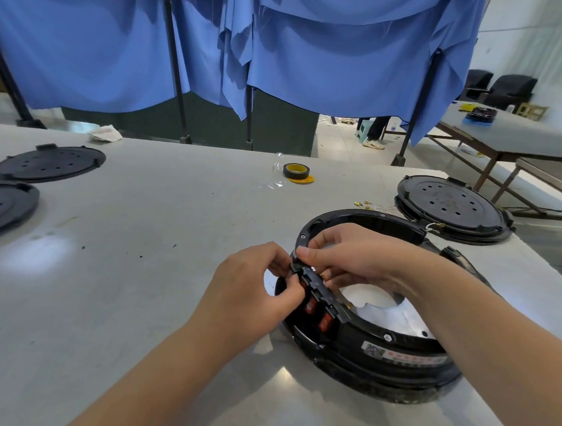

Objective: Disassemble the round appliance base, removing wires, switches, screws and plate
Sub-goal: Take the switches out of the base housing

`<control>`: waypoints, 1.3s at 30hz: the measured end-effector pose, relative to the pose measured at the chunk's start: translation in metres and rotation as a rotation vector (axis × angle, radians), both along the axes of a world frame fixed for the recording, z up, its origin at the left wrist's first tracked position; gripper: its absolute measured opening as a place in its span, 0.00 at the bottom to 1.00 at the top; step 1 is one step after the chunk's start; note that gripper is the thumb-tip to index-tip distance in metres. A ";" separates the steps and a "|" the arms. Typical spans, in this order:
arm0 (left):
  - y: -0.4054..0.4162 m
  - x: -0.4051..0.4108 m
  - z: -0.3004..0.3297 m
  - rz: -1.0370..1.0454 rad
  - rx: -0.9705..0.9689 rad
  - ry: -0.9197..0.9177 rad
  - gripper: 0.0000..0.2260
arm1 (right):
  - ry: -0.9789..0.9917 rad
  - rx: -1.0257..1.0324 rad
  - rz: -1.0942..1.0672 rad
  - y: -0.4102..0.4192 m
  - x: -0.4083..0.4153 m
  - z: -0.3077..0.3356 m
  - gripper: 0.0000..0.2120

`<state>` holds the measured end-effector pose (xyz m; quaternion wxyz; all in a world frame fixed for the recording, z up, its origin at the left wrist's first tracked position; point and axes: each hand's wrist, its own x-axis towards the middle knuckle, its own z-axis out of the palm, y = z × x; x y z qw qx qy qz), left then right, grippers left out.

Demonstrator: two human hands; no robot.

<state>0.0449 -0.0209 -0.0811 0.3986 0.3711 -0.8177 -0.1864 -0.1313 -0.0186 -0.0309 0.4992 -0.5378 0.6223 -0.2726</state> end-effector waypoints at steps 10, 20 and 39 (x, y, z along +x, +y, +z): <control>0.000 -0.001 0.001 0.006 -0.017 -0.007 0.05 | -0.011 0.047 0.009 0.000 -0.001 -0.001 0.12; 0.000 -0.001 0.001 -0.001 -0.064 -0.012 0.04 | 0.022 -0.023 0.028 0.000 0.001 -0.002 0.10; -0.046 0.030 -0.008 0.189 0.361 0.363 0.04 | 0.118 -0.051 0.053 0.003 0.000 -0.004 0.15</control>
